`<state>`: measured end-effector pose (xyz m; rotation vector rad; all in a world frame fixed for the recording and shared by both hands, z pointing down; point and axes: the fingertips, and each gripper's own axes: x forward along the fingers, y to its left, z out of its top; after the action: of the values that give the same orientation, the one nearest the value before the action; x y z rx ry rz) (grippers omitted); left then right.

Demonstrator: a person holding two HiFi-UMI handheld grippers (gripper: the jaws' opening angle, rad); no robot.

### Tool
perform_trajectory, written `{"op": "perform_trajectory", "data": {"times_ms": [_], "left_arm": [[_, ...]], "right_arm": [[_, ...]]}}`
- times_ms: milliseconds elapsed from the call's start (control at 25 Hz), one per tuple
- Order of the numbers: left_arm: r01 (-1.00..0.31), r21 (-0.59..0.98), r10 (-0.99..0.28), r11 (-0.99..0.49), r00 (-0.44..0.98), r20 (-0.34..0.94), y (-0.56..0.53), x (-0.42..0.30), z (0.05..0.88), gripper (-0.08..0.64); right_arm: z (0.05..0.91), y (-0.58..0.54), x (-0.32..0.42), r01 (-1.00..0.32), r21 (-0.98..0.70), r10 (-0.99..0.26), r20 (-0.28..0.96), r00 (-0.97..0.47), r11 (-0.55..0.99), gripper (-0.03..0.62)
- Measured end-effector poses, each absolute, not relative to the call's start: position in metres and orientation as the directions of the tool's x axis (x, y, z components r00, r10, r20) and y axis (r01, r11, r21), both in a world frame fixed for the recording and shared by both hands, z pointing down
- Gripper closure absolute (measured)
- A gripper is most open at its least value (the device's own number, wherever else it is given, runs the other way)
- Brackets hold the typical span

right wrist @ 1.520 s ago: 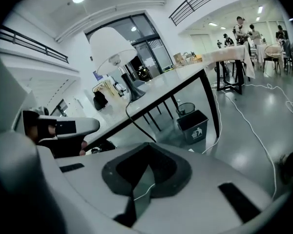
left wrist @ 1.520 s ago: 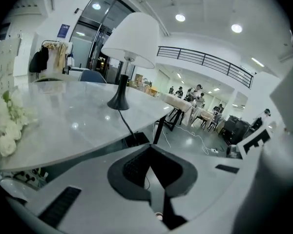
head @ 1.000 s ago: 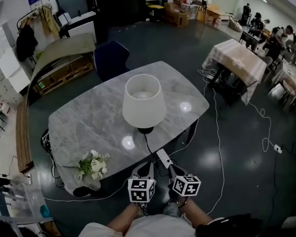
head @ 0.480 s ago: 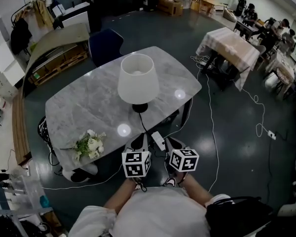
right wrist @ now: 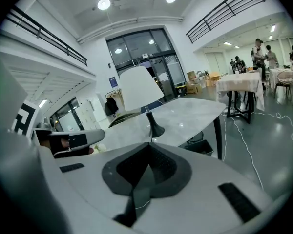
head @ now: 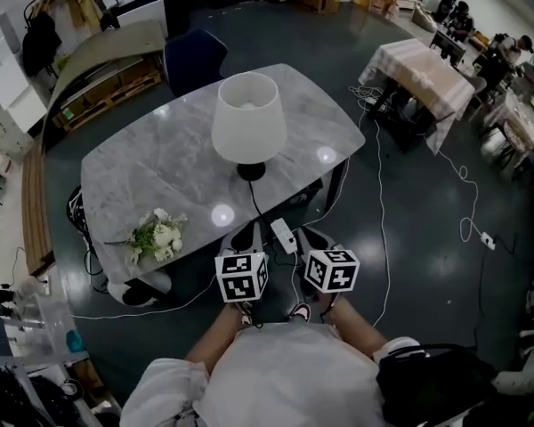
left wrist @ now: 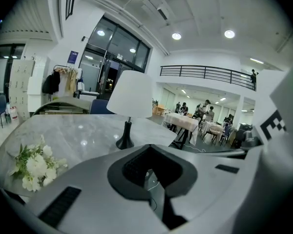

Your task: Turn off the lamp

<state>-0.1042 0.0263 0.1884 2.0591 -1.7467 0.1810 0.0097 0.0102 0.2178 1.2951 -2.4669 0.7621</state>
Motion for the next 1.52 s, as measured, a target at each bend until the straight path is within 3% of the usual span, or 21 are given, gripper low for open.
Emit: {"op": "perform_trajectory", "data": {"times_ms": [960, 1520], "left_arm": [[-0.964, 0.228, -0.911, 0.135, -0.03, 0.411, 0.074, -0.144, 0.196, 0.552], [-0.96, 0.236, -0.913, 0.151, -0.043, 0.407, 0.076, -0.151, 0.198, 0.552]], "right_arm": [[0.22, 0.011, -0.037, -0.709, -0.309, -0.542, 0.477, -0.692, 0.633, 0.592], [0.221, 0.015, -0.045, -0.707, -0.294, -0.539, 0.482, -0.691, 0.643, 0.594]]}}
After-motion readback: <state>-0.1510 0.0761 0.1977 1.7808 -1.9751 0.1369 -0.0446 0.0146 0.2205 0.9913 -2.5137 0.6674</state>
